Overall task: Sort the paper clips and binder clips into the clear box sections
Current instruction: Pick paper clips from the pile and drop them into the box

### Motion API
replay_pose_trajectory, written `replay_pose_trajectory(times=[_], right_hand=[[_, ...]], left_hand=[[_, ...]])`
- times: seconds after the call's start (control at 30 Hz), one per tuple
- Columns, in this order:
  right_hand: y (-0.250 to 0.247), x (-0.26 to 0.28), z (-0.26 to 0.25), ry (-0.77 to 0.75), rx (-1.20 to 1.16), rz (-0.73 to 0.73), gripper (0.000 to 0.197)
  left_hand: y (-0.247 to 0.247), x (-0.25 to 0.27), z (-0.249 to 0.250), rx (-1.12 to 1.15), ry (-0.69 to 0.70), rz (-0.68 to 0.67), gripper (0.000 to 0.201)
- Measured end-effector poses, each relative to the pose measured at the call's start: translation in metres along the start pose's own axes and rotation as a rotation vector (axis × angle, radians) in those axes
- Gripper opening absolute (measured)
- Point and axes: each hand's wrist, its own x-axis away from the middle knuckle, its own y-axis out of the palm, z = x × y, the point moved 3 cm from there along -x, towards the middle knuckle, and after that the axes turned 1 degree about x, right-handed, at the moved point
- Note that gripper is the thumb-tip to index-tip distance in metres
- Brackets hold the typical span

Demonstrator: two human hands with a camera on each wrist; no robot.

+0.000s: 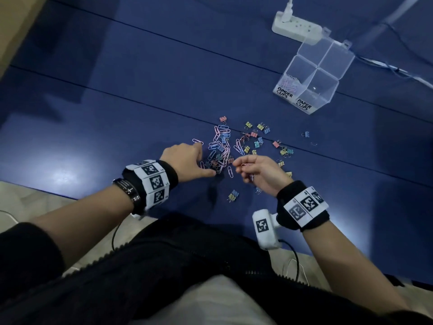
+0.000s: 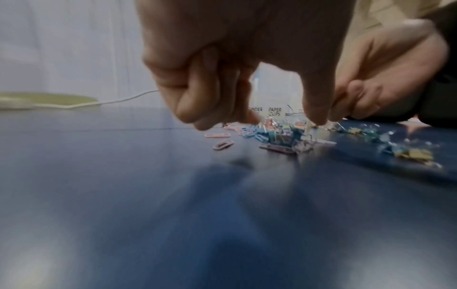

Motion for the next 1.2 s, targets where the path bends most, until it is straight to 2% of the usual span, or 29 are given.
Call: replay_pose_trajectory(times=[0.07, 0.13, 0.2, 0.33, 0.43, 0.53, 0.6, 0.67, 0.77, 0.87, 0.93, 1.0, 1.1, 1.17, 1.2], right_hand=[[0.005, -0.003, 0.001, -0.001, 0.140, 0.005, 0.037], [0.008, -0.004, 0.000, 0.010, 0.191, 0.011, 0.036], [0.009, -0.003, -0.001, 0.021, 0.254, 0.025, 0.035], [0.003, -0.009, -0.002, -0.142, 0.716, 0.111, 0.035], [-0.004, -0.014, 0.001, -0.217, 0.605, 0.219, 0.030], [-0.008, -0.015, 0.002, -0.187, 0.465, 0.168, 0.032], [-0.010, -0.014, 0.001, -0.208, 0.517, 0.183, 0.036], [-0.008, -0.011, -0.001, -0.256, 0.664, 0.217, 0.036], [0.001, -0.006, -0.001, -0.327, 0.957, 0.198, 0.024], [0.008, -0.005, 0.001, -0.361, 1.153, 0.209, 0.023], [0.011, -0.008, 0.001, -0.334, 1.233, 0.192, 0.035], [0.013, -0.013, 0.002, -0.279, 1.283, 0.166, 0.044], [0.009, -0.020, 0.001, -0.275, 1.164, 0.189, 0.040], [0.006, -0.023, 0.000, -0.301, 1.095, 0.205, 0.032], [0.005, -0.025, -0.001, -0.307, 1.078, 0.211, 0.029]], left_hand=[[0.005, 0.002, 0.002, -0.140, -0.002, 0.000, 0.071], [0.013, 0.003, 0.007, -0.195, 0.001, -0.002, 0.075], [0.019, 0.003, 0.011, -0.185, -0.005, -0.009, 0.066], [0.031, 0.008, 0.025, -0.213, 0.059, -0.066, 0.042], [0.038, 0.012, 0.030, -0.268, 0.141, -0.071, 0.034], [0.037, 0.011, 0.031, -0.324, 0.193, -0.076, 0.032], [0.033, 0.009, 0.030, -0.332, 0.228, -0.096, 0.030], [0.027, 0.006, 0.024, -0.188, 0.226, -0.118, 0.027], [0.012, 0.000, 0.008, 0.198, 0.150, -0.119, 0.016], [0.001, -0.005, -0.005, 0.876, 0.020, -0.150, 0.012], [-0.004, -0.006, -0.008, 1.234, -0.046, -0.187, 0.005], [-0.009, -0.003, -0.008, 1.396, -0.041, -0.215, 0.002], [-0.010, -0.001, -0.008, 1.557, -0.014, -0.247, 0.006], [-0.009, -0.001, -0.008, 1.546, -0.045, -0.215, 0.009], [-0.008, -0.002, -0.009, 1.471, -0.067, -0.177, 0.012]])
